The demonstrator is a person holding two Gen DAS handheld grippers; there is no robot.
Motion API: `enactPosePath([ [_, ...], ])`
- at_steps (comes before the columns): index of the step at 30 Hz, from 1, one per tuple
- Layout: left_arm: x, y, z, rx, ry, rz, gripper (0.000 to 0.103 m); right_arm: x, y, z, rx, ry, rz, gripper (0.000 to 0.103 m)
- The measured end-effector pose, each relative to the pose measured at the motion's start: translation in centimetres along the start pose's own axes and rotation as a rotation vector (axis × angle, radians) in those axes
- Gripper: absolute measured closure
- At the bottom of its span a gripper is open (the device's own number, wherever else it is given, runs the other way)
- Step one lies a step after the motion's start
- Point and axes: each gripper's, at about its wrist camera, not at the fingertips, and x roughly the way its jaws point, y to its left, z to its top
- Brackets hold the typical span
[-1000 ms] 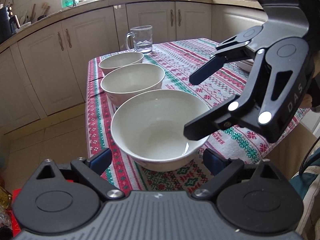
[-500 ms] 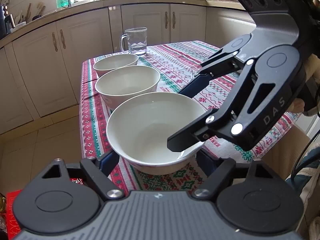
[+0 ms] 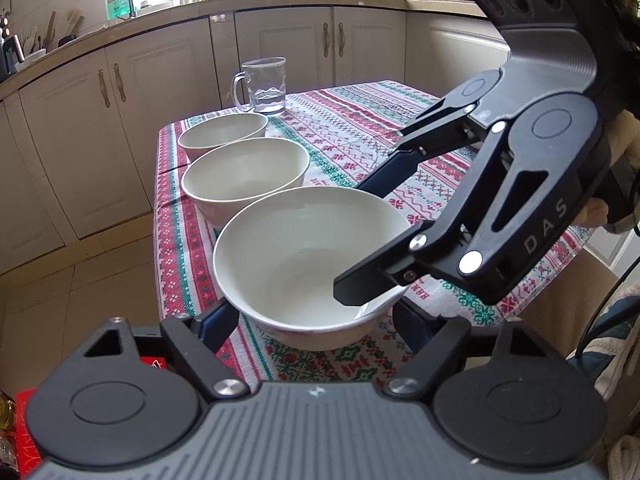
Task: Organize plates and bowls
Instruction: 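Move the right tool to a white bowl and close on its rim, then lift the white bowl with the right tool and carry it toward the plates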
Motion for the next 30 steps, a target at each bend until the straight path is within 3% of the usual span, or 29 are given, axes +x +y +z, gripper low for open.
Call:
enactPosePath([
  [30,4.8,-6.6,5.3,0.141,-0.027,-0.185,0.019,-8.1,-4.3,-5.5,0.145,-0.068,-0.191,0.02],
])
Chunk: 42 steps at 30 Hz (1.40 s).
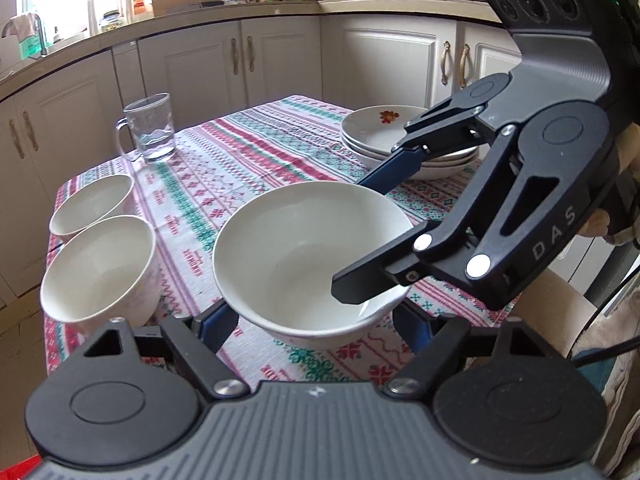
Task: Organize plates and bowls
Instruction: 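Lift the white bowl with the right tool and carry it toward the plates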
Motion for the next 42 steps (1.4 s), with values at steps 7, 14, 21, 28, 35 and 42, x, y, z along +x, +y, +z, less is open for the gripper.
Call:
enactPosePath([
  [7,1.3,-0.8,0.6,0.02,0.005,-0.024,0.019,-0.5,-1.3,-1.0,0.036,0.003,-0.029,0.02],
  [14,2.3,-1.3,0.9,0.028,0.015,-0.032,0.019,-0.6,-2.3,-1.6,0.056,0.007,-0.046,0.02],
  [21,2.7,-1.4,0.8,0.027,0.025,-0.033,0.019,-0.4,-2.9,-2.1,0.073,0.011,-0.037,0.02],
  [28,2.7,-1.5,0.9,0.031,0.024,-0.026,0.019,-0.4,-3.2,-2.3,0.083,-0.001,-0.026,0.015],
  [35,2.1,-1.1,0.6,0.013,0.019,-0.012,0.012,-1.0,-3.1,-2.1,0.085,-0.027,-0.044,0.0],
  [42,0.3,-0.5,-0.3,-0.022,0.018,0.022,0.012,-1.5,-2.4,-1.1,0.029,-0.033,-0.051,0.0],
])
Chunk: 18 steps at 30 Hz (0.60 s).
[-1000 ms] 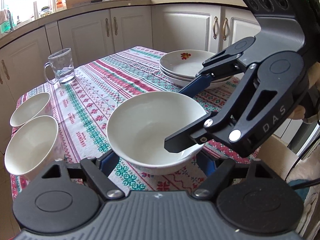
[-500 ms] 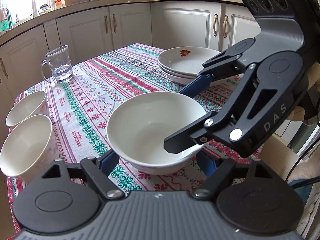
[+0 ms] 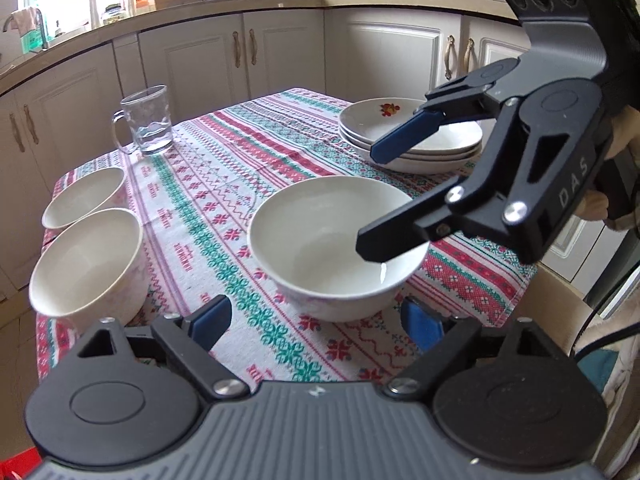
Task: Organize plates and bowls
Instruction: 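Set the white bowl down beside the plate stack and open the right tool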
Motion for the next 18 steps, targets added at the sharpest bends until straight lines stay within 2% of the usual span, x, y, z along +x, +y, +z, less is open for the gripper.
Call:
enactPosePath([
  [10,-2.2,3.4,-1.5,-0.115,-0.004,0.095,0.011,1.0,0.8,3.1,-0.104,-0.005,0.018,0.0],
  [18,-2.4,7.1,-1.9,-0.189,-0.027,0.248,0.011,2.8,1.8,6.6,-0.173,0.0,0.075,0.0],
])
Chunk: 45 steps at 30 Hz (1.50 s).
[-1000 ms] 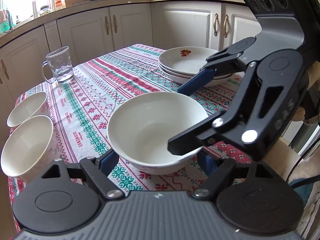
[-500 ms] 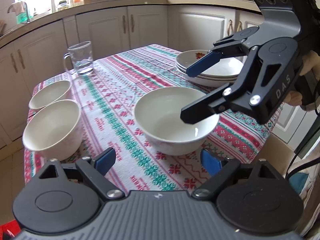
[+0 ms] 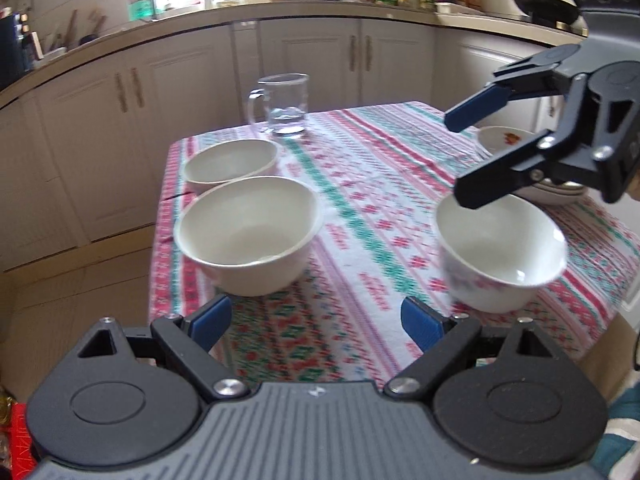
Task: Organize plates and bowls
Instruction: 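Set the white bowl down beside the plate stack and open the right tool, then close the right tool on the rim of another white bowl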
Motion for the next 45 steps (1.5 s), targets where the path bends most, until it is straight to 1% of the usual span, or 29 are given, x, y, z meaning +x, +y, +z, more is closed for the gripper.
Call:
enactPosePath([
  [5,0.9,1.5,0.2,-0.011,-0.018,0.077,0.011,1.9,0.2,2.1,-0.036,0.026,0.016,0.0],
  [9,1.8,2.6,0.4,-0.034,-0.026,0.089,0.011,3.5,0.1,3.3,-0.044,0.044,0.041,0.0],
  [12,2.5,3.1,0.6,-0.029,-0.033,0.09,0.011,4.7,-0.1,4.2,-0.042,0.055,0.06,0.0],
  [16,3.3,3.4,0.8,-0.025,-0.041,0.071,0.011,6.5,-0.4,5.2,-0.036,0.071,0.082,0.0],
  [20,3.9,3.4,0.8,-0.014,-0.043,0.06,0.011,8.6,-0.3,6.1,-0.048,0.108,0.092,0.0],
  [26,4.4,3.5,0.9,-0.011,-0.055,0.042,0.011,11.3,-0.7,6.7,-0.03,0.151,0.126,0.0],
  [30,4.5,3.6,1.1,-0.002,-0.062,0.041,0.011,12.6,-0.5,6.8,-0.039,0.18,0.131,0.0],
  [36,4.6,3.9,1.1,0.005,-0.066,0.023,0.011,13.7,-0.3,7.0,-0.037,0.196,0.141,0.004],
  [37,4.7,3.9,1.1,0.003,-0.065,0.02,0.011,13.8,-0.3,7.1,-0.037,0.198,0.143,0.006],
  [41,4.8,4.3,1.2,-0.019,-0.059,-0.007,0.011,14.3,-0.4,7.1,-0.024,0.21,0.157,0.011],
  [45,5.0,5.0,1.2,-0.043,-0.053,-0.037,0.011,14.7,-0.8,7.2,0.0,0.211,0.18,0.014],
])
